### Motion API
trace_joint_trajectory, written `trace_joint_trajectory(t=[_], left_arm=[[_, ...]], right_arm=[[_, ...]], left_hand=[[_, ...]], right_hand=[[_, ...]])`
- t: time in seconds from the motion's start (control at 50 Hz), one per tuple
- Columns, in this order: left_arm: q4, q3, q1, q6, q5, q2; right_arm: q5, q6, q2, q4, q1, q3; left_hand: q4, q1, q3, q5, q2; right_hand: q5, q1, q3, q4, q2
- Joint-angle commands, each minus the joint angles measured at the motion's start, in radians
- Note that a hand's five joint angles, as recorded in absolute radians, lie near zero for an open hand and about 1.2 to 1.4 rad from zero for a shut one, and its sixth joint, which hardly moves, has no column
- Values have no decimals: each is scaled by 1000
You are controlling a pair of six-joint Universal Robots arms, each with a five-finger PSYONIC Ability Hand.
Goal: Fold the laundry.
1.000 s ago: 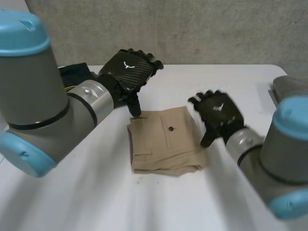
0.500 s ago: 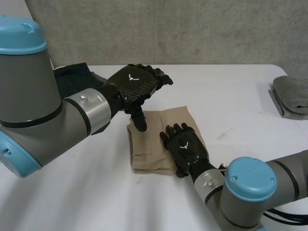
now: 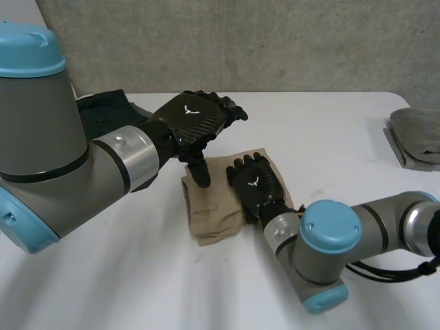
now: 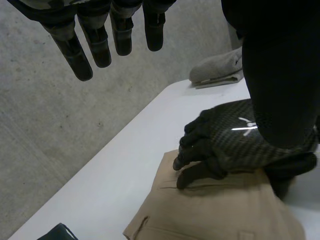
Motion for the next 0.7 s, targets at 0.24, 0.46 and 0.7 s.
trace_joint_trajectory(t=[0.24, 0.46, 0.7], left_arm=[[2, 0, -8, -2, 1, 1], [2, -3, -6, -12, 1, 8], [2, -14, -3, -44, 1, 9]], right_arm=[[-133, 22, 69, 185, -60, -194], [-289, -16, -71, 194, -423, -151], [-696, -26, -2, 153, -695, -423]], left_hand=[[-8, -7, -14, -25, -5], [-8, -7, -14, -25, -5], [-8, -7, -14, -25, -5]], right_hand=[[1001, 1005, 929, 935, 936], [1001, 1005, 929, 935, 936], [1001, 1005, 929, 935, 936]])
